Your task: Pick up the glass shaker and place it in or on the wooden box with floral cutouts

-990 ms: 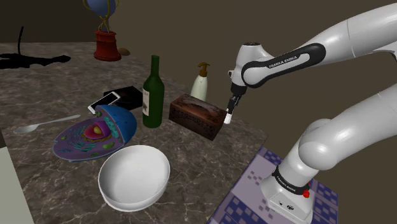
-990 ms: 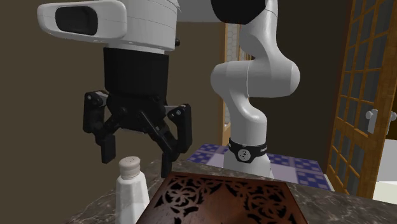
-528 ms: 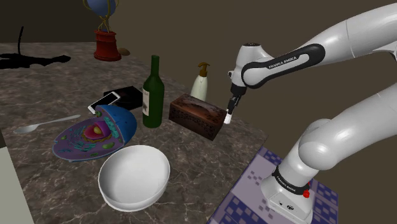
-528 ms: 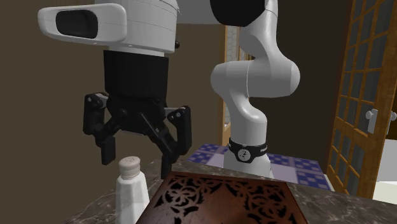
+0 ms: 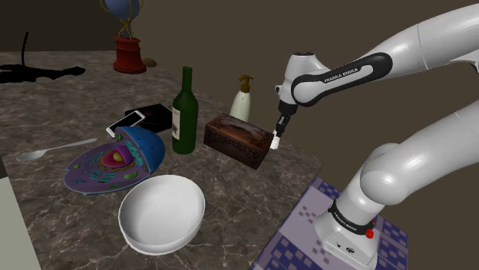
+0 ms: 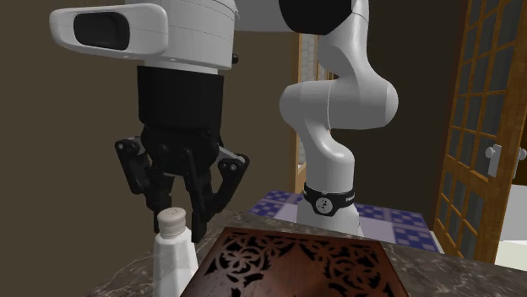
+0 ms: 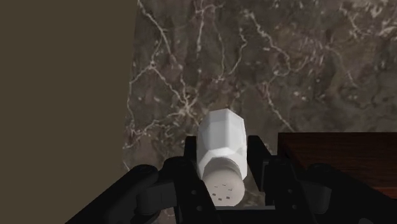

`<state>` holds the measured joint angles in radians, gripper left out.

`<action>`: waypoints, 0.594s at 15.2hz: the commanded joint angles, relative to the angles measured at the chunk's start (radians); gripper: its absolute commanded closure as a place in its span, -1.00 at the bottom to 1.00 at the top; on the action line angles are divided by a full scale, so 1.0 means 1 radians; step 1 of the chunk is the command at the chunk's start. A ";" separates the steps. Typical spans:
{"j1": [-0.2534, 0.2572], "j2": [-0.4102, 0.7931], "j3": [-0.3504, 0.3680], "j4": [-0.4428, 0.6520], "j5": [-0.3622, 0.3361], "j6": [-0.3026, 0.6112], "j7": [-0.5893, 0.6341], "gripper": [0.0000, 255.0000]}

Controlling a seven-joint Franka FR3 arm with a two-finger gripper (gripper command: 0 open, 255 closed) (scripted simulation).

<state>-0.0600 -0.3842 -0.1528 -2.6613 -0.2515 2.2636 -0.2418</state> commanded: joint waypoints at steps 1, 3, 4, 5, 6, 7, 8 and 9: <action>0.000 0.000 0.000 -0.001 0.000 0.000 0.000 1.00; 0.001 -0.009 0.001 0.006 0.002 -0.016 -0.003 1.00; 0.001 -0.018 0.002 0.013 0.004 -0.032 -0.005 1.00; 0.002 -0.027 0.003 0.020 0.006 -0.048 -0.007 1.00; 0.003 -0.036 0.004 0.028 0.008 -0.064 -0.009 1.00; 0.003 -0.044 0.005 0.036 0.010 -0.080 -0.012 1.00; 0.004 -0.052 0.006 0.044 0.012 -0.096 -0.014 1.00; 0.005 -0.059 0.007 0.052 0.014 -0.112 -0.016 1.00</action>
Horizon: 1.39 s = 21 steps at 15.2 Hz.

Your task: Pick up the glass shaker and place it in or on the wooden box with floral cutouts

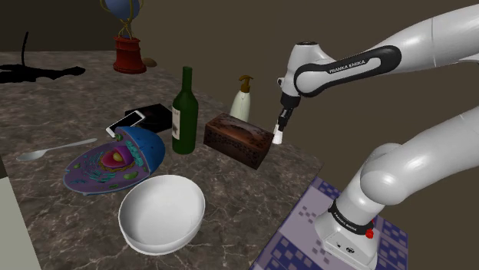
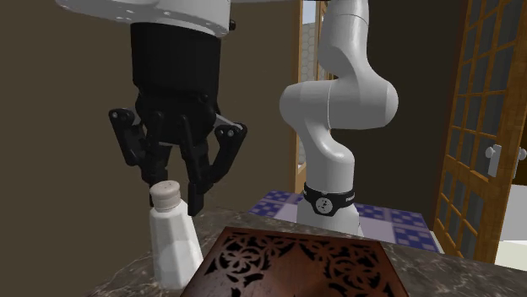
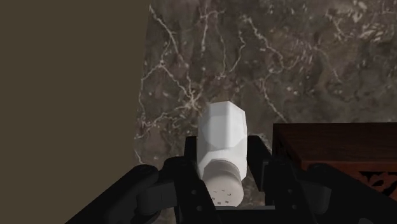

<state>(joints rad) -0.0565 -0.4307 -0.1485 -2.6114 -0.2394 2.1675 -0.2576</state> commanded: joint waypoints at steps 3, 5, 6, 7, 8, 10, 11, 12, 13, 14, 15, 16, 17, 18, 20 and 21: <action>0.003 -0.034 0.005 0.028 0.007 -0.062 -0.006 1.00; 0.004 -0.046 0.008 0.046 0.011 -0.092 -0.010 1.00; 0.004 -0.052 0.009 0.056 0.012 -0.107 -0.012 1.00; 0.005 -0.057 0.010 0.065 0.014 -0.122 -0.014 1.00; 0.005 -0.062 0.011 0.075 0.015 -0.137 -0.016 1.00; 0.006 -0.071 0.013 0.095 0.018 -0.166 -0.020 1.00; 0.007 -0.075 0.014 0.106 0.020 -0.181 -0.022 1.00; 0.007 -0.079 0.015 0.116 0.021 -0.195 -0.024 1.00; 0.008 -0.083 0.016 0.127 0.023 -0.209 -0.026 1.00; 0.008 -0.086 0.017 0.138 0.024 -0.224 -0.028 1.00; 0.008 -0.089 0.018 0.149 0.026 -0.238 -0.029 1.00; 0.009 -0.092 0.019 0.161 0.027 -0.252 -0.031 1.00; 0.009 -0.095 0.020 0.172 0.028 -0.266 -0.033 1.00; 0.010 -0.097 0.021 0.184 0.029 -0.280 -0.035 1.00; 0.010 -0.101 0.023 0.208 0.032 -0.307 -0.038 1.00; 0.011 -0.102 0.024 0.220 0.033 -0.321 -0.040 1.00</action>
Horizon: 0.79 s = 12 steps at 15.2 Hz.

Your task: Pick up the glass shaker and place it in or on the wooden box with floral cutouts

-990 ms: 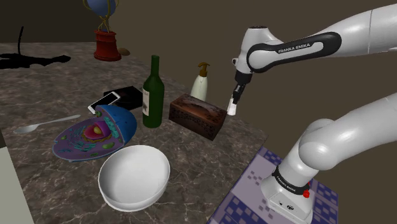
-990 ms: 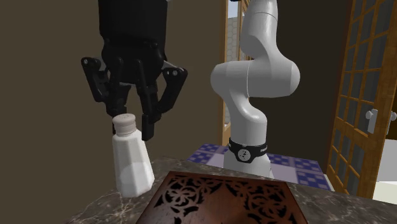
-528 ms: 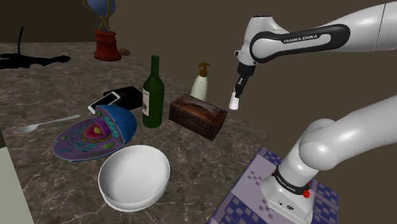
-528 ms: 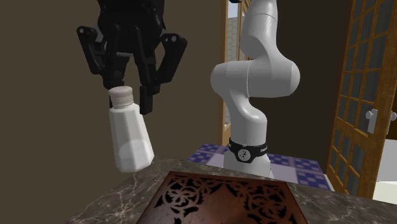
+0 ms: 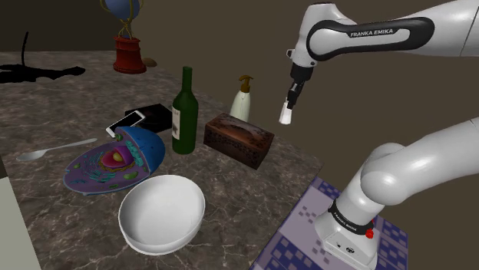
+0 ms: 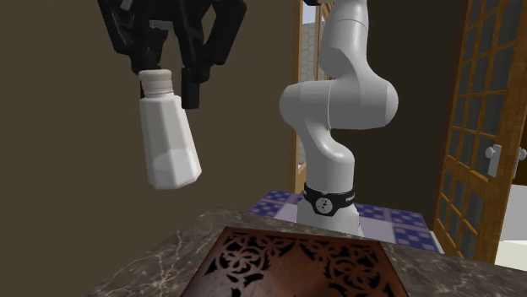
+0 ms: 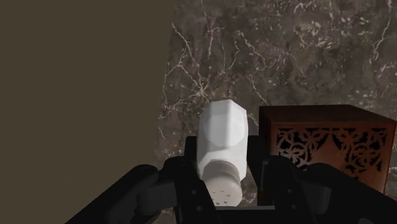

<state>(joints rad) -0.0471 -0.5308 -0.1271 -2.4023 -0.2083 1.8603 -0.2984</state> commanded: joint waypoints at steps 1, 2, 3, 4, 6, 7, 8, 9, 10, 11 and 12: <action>0.002 -0.004 0.004 0.023 0.003 -0.027 -0.001 1.00; 0.002 -0.005 0.005 0.036 0.004 -0.041 -0.003 1.00; 0.002 -0.005 0.006 0.049 0.005 -0.054 -0.005 1.00; 0.003 -0.006 0.007 0.061 0.007 -0.068 -0.006 1.00; 0.013 0.010 0.024 0.087 0.018 -0.081 0.013 1.00; 0.022 0.026 0.040 0.107 0.028 -0.088 0.033 1.00; 0.032 0.044 0.057 0.127 0.038 -0.094 0.053 1.00; 0.041 0.062 0.073 0.149 0.047 -0.100 0.073 1.00; 0.049 0.081 0.088 0.171 0.056 -0.107 0.093 1.00; 0.057 0.101 0.104 0.195 0.064 -0.113 0.112 1.00; 0.065 0.122 0.119 0.220 0.071 -0.120 0.132 1.00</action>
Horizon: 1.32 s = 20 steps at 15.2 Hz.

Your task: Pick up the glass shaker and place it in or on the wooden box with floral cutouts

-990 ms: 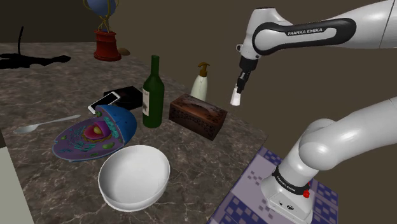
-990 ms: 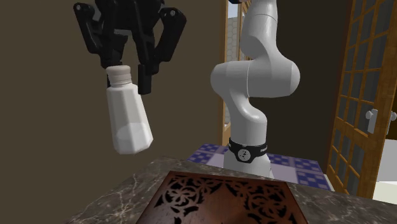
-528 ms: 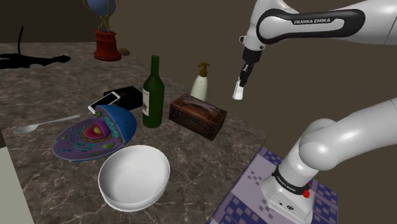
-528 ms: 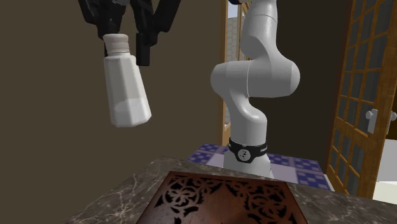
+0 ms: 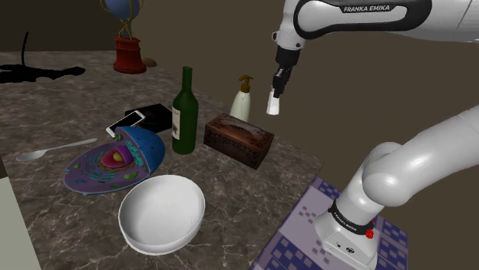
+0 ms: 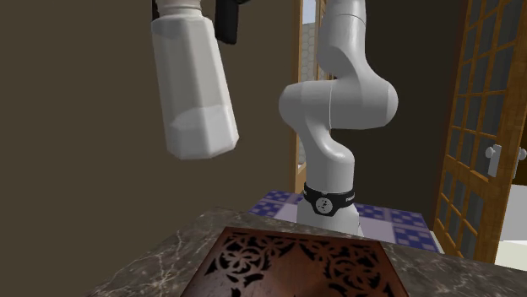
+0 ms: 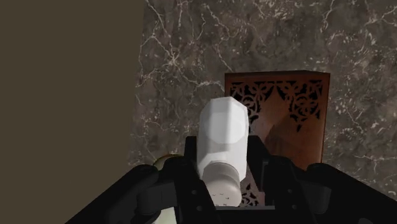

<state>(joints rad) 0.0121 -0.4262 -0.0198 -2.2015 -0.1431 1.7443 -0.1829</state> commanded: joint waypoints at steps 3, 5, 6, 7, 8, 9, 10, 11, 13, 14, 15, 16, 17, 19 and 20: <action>0.029 0.084 0.055 0.101 0.024 -0.027 0.074 1.00; 0.043 0.132 0.083 0.161 0.032 -0.044 0.112 1.00; 0.050 0.157 0.096 0.192 0.036 -0.053 0.131 1.00; 0.059 0.189 0.113 0.235 0.039 -0.065 0.155 1.00; 0.060 0.189 0.112 0.220 0.038 -0.051 0.156 1.00; 0.060 0.188 0.112 0.207 0.038 -0.038 0.158 1.00; 0.060 0.188 0.112 0.193 0.038 -0.025 0.159 1.00; 0.060 0.188 0.112 0.179 0.038 -0.011 0.161 1.00; 0.060 0.188 0.112 0.153 0.037 0.015 0.163 1.00; 0.060 0.189 0.112 0.140 0.037 0.029 0.165 1.00; 0.060 0.190 0.112 0.128 0.036 0.042 0.166 1.00; 0.060 0.191 0.112 0.115 0.036 0.055 0.168 1.00; 0.060 0.192 0.112 0.103 0.036 0.069 0.169 1.00; 0.060 0.195 0.112 0.079 0.035 0.095 0.173 1.00; 0.060 0.197 0.112 0.068 0.034 0.109 0.174 1.00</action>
<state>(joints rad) 0.0724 -0.2295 0.0932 -2.1193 -0.1083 1.8375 -0.0089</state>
